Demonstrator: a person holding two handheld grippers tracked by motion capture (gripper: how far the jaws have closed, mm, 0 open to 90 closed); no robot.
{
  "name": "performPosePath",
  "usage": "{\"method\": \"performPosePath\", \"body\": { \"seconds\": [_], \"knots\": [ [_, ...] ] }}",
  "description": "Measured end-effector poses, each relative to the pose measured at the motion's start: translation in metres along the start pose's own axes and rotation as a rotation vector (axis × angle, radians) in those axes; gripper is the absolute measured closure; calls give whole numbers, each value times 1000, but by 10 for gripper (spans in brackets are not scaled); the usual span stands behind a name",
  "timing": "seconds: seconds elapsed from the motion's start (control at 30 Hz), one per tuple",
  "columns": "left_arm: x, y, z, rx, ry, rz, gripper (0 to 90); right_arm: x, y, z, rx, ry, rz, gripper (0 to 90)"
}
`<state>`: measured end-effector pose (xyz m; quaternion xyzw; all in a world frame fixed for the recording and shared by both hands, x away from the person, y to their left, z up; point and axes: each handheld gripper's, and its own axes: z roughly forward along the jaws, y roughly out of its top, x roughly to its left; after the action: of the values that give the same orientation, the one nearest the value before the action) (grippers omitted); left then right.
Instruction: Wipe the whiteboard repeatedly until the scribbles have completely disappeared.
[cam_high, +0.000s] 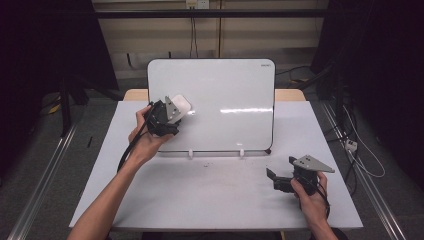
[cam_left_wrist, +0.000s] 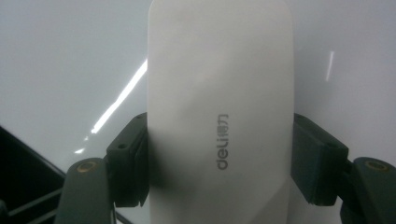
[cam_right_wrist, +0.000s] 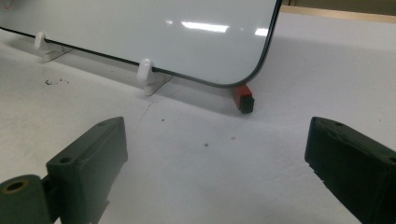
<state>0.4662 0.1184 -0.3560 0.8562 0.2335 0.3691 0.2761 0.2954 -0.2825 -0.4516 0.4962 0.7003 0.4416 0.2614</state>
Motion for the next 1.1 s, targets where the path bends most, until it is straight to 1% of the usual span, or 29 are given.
{"method": "performPosePath", "body": {
  "seconds": [0.03, 0.07, 0.13, 0.2, 0.3, 0.37, 0.43, 0.5, 0.57, 0.63, 0.7, 0.73, 0.8, 0.9, 1.0, 1.1],
  "knots": [
    [3, 0, 0, 0, -6, -6, 311, 0, 0, 0, 0, 1, -1, 58],
    [6, 1, 0, -11, -4, -15, 311, 0, 0, 0, 0, 2, 0, 58],
    [8, 1, 0, -4, -14, -10, 311, 0, 0, 0, 0, 2, -1, 58],
    [8, 0, 0, -9, -15, -8, 311, 0, 0, 0, 0, 2, -2, 58],
    [6, -1, 0, -20, 0, -6, 311, 0, 0, 1, 0, 1, -3, 58],
    [4, -2, 0, -24, 15, 5, 311, 0, 0, 1, 0, 1, -4, 58],
    [3, -4, 0, -28, 19, 10, 311, 0, 0, 0, -1, 1, -4, 58],
    [1, -5, 0, -28, 24, 28, 311, 0, 0, 0, -2, 0, -4, 58],
    [0, -8, 0, -35, 25, 26, 311, 0, 0, 1, -2, 1, -6, 58],
    [-3, -12, -1, -41, 25, 28, 311, 1, 0, 1, -2, 1, -6, 58],
    [-5, -17, -1, -51, 32, 21, 312, 0, 0, 0, -1, 1, -5, 59],
    [-6, -19, -1, -47, 27, 24, 312, 0, 0, 0, -2, 0, -6, 58],
    [-10, -22, -2, -50, 32, 22, 312, 1, 0, 1, -1, 0, -5, 59],
    [-16, -29, -3, -49, 35, 44, 312, 1, 0, 0, -2, 0, -7, 58],
    [-22, -35, -4, -52, 32, 47, 312, 1, 0, 1, -2, -1, -5, 59],
    [-28, -40, -4, -49, 34, 41, 312, 1, 0, 0, -2, 0, -7, 58]
  ]
}}
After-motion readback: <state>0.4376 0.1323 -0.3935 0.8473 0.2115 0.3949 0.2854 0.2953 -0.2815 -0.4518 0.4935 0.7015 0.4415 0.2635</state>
